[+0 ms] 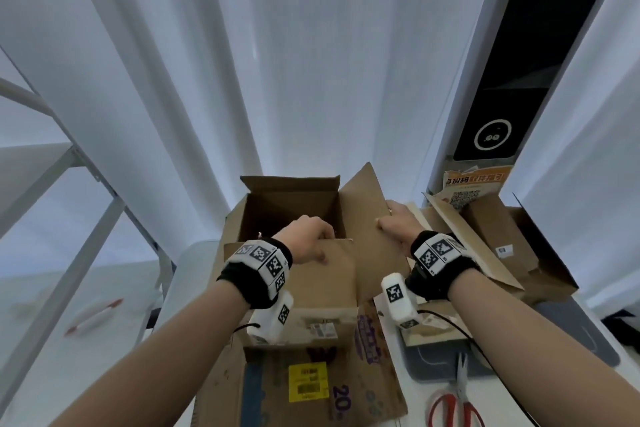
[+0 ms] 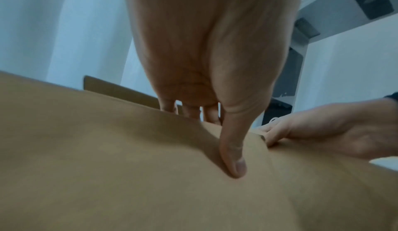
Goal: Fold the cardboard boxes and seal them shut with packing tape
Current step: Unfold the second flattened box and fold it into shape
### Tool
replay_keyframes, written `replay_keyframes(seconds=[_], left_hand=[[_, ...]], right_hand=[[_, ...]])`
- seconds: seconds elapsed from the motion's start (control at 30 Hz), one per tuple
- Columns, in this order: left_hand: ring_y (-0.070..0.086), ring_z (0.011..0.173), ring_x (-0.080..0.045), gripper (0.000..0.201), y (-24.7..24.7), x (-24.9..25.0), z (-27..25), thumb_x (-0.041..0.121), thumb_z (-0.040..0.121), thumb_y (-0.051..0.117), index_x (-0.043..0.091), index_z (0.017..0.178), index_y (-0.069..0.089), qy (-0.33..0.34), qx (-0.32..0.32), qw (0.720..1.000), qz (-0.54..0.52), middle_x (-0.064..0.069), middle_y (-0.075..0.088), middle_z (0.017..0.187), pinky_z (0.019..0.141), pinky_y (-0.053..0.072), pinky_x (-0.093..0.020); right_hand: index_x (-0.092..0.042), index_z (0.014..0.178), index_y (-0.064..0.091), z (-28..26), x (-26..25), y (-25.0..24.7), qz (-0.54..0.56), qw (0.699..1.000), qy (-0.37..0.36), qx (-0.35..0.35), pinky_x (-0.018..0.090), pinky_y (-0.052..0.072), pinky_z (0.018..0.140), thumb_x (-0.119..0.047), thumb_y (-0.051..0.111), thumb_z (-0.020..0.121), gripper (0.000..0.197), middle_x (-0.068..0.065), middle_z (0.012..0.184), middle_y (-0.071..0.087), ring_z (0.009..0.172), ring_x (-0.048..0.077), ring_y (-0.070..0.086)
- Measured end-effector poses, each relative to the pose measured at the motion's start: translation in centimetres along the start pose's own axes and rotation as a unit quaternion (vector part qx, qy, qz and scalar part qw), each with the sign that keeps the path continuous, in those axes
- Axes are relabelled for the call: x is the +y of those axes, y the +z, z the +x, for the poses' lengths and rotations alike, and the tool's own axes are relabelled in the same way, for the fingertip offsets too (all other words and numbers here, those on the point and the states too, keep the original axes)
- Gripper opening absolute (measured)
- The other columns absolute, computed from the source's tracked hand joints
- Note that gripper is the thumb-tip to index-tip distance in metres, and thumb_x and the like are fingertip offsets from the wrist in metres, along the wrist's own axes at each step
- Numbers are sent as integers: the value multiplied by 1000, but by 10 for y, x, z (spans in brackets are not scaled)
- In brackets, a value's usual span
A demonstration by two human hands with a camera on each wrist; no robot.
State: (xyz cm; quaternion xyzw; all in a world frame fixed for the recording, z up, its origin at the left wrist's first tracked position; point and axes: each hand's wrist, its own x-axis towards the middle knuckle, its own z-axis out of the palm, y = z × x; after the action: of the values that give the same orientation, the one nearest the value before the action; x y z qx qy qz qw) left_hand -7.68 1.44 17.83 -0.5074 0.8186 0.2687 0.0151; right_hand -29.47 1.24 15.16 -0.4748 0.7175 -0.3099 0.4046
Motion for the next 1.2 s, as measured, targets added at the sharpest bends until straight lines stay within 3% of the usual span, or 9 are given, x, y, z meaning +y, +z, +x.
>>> replay_keyframes(seconds=[0.13, 0.27, 0.43, 0.6, 0.73, 0.87, 0.93, 1.03, 1.2], left_hand=[[53, 117, -19, 69, 13, -30, -2, 23, 73, 86, 30, 131, 49, -29, 65, 996, 55, 3, 50, 130, 100, 49, -41], [26, 143, -25, 112, 35, -51, -13, 28, 69, 87, 30, 156, 16, 4, 71, 971, 229, -1, 19, 158, 119, 28, -43], [26, 146, -22, 74, 55, -65, -15, 15, 90, 67, 30, 152, 30, 10, 8, 967, 256, 0, 23, 161, 122, 19, -40], [-5, 153, -27, 118, 33, -65, -3, 42, 73, 82, 28, 158, 1, 27, 28, 949, 313, -3, -13, 165, 124, 3, -48], [3, 153, -26, 96, 31, -60, -2, 46, 80, 76, 25, 156, 22, 46, -40, 934, 352, -4, 1, 167, 122, 1, -49], [4, 153, -24, 97, 27, -70, 1, 48, 76, 79, 27, 154, 26, 30, -39, 952, 303, -2, 4, 166, 123, 1, -49], [3, 153, -24, 104, 22, -75, 4, 53, 72, 80, 29, 155, 22, 31, -40, 957, 287, 0, 1, 167, 123, 0, -49], [3, 153, -22, 110, 20, -81, 6, 59, 68, 80, 29, 156, 20, 29, -43, 959, 278, 1, 1, 166, 123, -1, -49], [-2, 153, -22, 118, 19, -88, 10, 61, 67, 79, 28, 158, 12, 27, -9, 967, 255, 2, -5, 166, 124, -1, -45]], right_hand=[[-6, 120, 57, -5, -12, 1, -43, 998, 16, 32, 37, 51, 93, -3, 49, 90, 31, 15, 117, 63, 109, 33, 59], [-1, 136, 45, -1, -17, 15, -87, 996, 14, 23, 31, 43, 91, -3, 48, 91, 46, 18, 130, 57, 119, 33, 53], [-2, 144, 37, 1, -17, 23, -98, 995, 26, 19, 33, 42, 97, -5, 48, 92, 53, 19, 134, 54, 123, 34, 51], [-12, 149, 27, 4, -12, 26, -117, 992, 3, 37, 39, 47, 98, -4, 47, 90, 63, 17, 130, 56, 115, 35, 56], [-31, 155, 15, 6, -8, 27, -177, 982, -55, 18, 44, 45, 101, -1, 48, 88, 81, 14, 135, 47, 118, 34, 53], [-34, 150, 34, 1, -6, 21, -288, 955, -64, -12, 44, 31, 114, -5, 57, 88, 72, 11, 162, 8, 145, 36, 26], [-36, 145, 43, -7, -11, 24, -425, 901, -83, 4, 53, 13, 120, -14, 63, 88, 64, 7, 165, -5, 151, 38, 3], [-37, 139, 52, -19, -26, 43, -525, 835, -147, -74, 59, -6, 119, -29, 67, 89, 53, 4, 166, 5, 152, 36, -7], [-35, 133, 60, -41, -37, 87, -465, 811, -106, -340, 60, -2, 120, -53, 63, 90, 47, -4, 141, 55, 141, 23, 36]])
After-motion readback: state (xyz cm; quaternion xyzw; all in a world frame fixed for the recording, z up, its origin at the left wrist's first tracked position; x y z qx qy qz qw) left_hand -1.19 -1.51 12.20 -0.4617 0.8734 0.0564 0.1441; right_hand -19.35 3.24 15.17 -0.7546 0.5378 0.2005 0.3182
